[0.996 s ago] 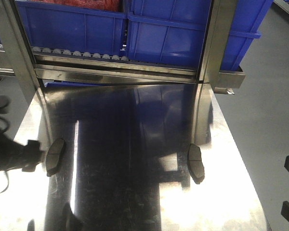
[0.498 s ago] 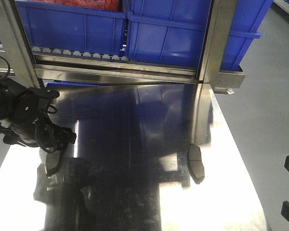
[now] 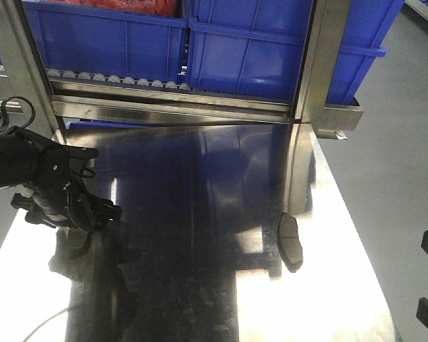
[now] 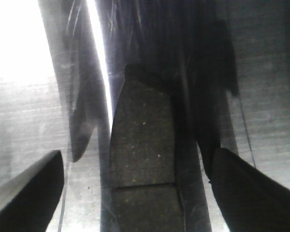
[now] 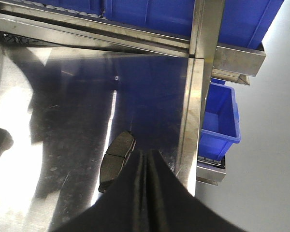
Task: Move and align brake pads A on conveyor
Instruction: 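Lower the left gripper onto the nearer brake pad and close it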
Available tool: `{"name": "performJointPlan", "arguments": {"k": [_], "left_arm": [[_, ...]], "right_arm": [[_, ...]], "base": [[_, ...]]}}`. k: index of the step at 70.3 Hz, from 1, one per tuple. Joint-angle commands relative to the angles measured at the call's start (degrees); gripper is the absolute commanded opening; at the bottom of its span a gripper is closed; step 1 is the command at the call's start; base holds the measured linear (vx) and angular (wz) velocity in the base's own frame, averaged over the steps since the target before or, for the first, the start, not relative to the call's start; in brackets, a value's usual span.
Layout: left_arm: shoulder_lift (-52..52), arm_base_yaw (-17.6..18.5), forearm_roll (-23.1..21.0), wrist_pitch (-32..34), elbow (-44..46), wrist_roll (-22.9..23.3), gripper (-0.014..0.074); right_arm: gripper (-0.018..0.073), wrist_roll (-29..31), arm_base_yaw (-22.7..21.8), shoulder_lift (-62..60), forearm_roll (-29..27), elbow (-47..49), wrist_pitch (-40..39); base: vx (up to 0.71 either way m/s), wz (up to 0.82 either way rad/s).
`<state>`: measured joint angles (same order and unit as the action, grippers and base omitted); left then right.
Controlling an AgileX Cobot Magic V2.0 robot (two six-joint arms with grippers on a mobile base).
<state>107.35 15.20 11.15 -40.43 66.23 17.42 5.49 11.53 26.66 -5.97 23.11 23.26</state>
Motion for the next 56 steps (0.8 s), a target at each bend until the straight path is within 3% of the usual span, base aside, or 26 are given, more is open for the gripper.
{"name": "performJointPlan", "arguments": {"k": [1, 17, 41, 56], "left_arm": [[-2.02, 0.06, -0.01, 1.14, 1.24, -0.01, 0.0586], [-2.11, 0.06, -0.84, 0.11, 1.24, -0.01, 0.0541], [-2.11, 0.06, -2.43, -0.87, 1.24, -0.01, 0.0257], [-2.11, 0.06, -2.43, -1.29, 1.24, 0.10, 0.0147]], "right_arm": [[-0.0006, 0.47, -0.10, 0.15, 0.09, 1.47, -4.31], [-0.0006, 0.47, -0.10, 0.15, 0.09, 1.47, -4.31], [-0.0006, 0.47, -0.10, 0.15, 0.09, 1.47, -4.31], [-0.0006, 0.47, -0.10, 0.15, 0.09, 1.47, -4.31]], "base": [[0.00, 0.00], [0.00, 0.00], [0.00, 0.00], [0.00, 0.00]]}}
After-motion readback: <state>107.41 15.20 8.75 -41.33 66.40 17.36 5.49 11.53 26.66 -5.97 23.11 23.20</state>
